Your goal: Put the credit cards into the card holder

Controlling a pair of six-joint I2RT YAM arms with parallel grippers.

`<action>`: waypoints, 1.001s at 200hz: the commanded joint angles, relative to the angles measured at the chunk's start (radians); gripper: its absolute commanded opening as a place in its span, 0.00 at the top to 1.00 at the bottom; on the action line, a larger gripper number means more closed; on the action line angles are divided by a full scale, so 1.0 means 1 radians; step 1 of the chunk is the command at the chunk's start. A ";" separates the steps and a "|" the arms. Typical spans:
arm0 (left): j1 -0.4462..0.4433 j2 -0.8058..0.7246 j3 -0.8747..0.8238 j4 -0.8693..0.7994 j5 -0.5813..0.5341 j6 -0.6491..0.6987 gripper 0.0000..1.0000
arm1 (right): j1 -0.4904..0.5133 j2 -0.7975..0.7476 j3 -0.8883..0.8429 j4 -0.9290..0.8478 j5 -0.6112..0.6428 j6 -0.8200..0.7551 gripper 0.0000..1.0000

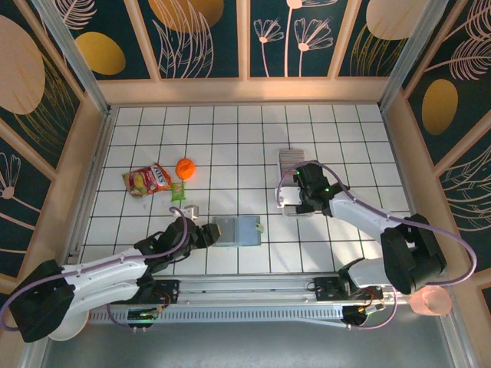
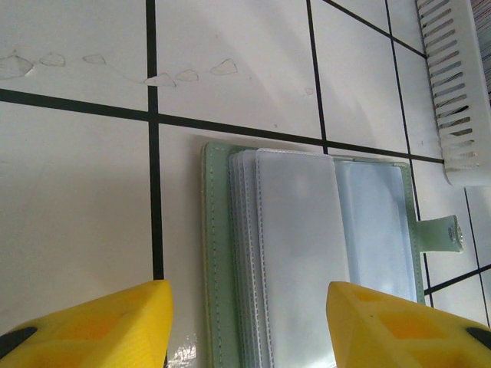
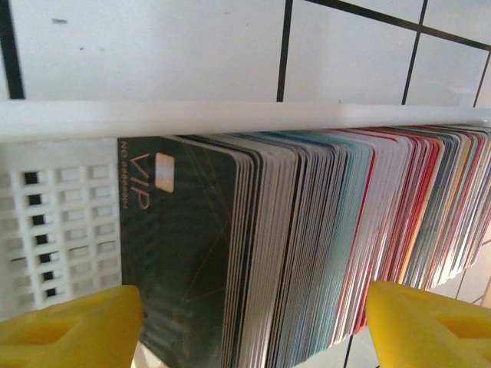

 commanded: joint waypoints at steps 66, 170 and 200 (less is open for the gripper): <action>-0.004 -0.046 -0.043 0.017 0.001 -0.003 0.48 | 0.028 0.077 0.037 0.130 0.075 -0.044 0.41; -0.002 -0.056 -0.044 0.013 0.011 -0.026 0.51 | 0.028 0.008 0.032 0.088 0.061 -0.030 0.56; -0.004 -0.056 -0.045 0.012 0.012 -0.033 0.52 | 0.029 -0.004 0.031 0.076 0.059 -0.030 0.62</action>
